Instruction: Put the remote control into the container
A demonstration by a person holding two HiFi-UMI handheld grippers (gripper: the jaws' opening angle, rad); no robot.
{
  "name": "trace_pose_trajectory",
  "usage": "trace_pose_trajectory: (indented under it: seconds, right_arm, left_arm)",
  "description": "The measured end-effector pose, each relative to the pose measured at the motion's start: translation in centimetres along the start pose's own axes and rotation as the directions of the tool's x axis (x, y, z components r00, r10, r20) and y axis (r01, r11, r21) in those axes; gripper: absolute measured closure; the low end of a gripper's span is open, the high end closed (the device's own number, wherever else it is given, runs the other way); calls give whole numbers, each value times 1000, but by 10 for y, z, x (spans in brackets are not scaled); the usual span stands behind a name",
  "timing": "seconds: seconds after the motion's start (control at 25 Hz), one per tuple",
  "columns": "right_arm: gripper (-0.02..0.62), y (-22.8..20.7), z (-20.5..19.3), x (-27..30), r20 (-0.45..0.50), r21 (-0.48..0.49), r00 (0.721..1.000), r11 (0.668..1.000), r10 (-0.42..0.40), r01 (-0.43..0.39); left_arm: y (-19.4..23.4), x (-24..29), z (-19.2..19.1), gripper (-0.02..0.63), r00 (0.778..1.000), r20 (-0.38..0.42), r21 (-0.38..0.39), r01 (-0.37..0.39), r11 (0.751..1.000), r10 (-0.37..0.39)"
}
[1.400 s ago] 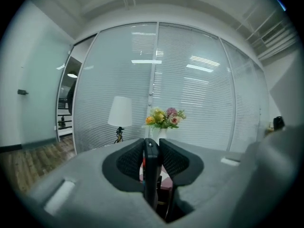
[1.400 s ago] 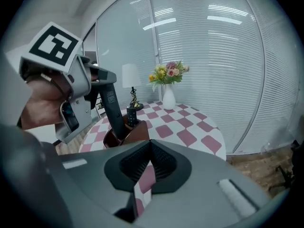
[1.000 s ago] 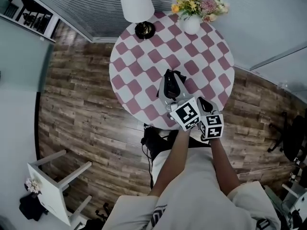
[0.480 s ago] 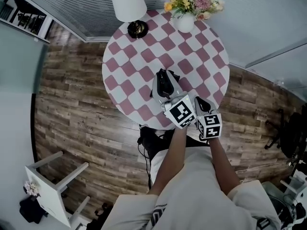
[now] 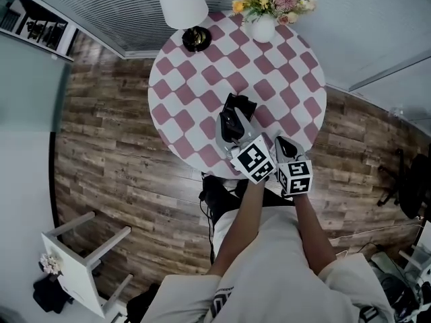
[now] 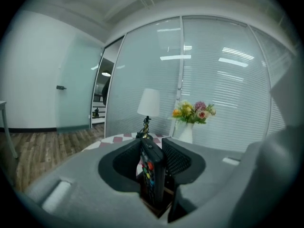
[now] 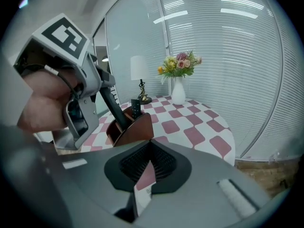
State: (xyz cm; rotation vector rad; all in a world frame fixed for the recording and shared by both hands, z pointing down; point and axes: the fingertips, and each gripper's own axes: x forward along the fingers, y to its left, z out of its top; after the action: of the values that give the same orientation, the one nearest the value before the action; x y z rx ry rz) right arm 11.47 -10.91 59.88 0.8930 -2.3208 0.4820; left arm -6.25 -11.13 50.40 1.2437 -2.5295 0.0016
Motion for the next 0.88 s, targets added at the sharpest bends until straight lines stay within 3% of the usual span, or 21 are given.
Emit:
trace_pose_trajectory:
  seconds: [0.16,0.36,0.6,0.88]
  right_arm:
    - [594,4,-1,-3,3,12,1000,1000,-10,10]
    - [594,-2,1,-14,30,53,998,997,-60,59]
    - [594,1,2,-24,61,135,989,983,-132,122]
    - [594,25,3,-32,81,211,971,956,-225,204]
  left_arm:
    - [-9,6,-39,448,990,-127,29,64,998,-60]
    - [-24,12,-44,444,974,-159,99,180,979,-163]
    - [-40,2,-44,326,928,-171,207,363,908,-332]
    - [-30,-5,-39,316,864,-216,281,502,818,-455]
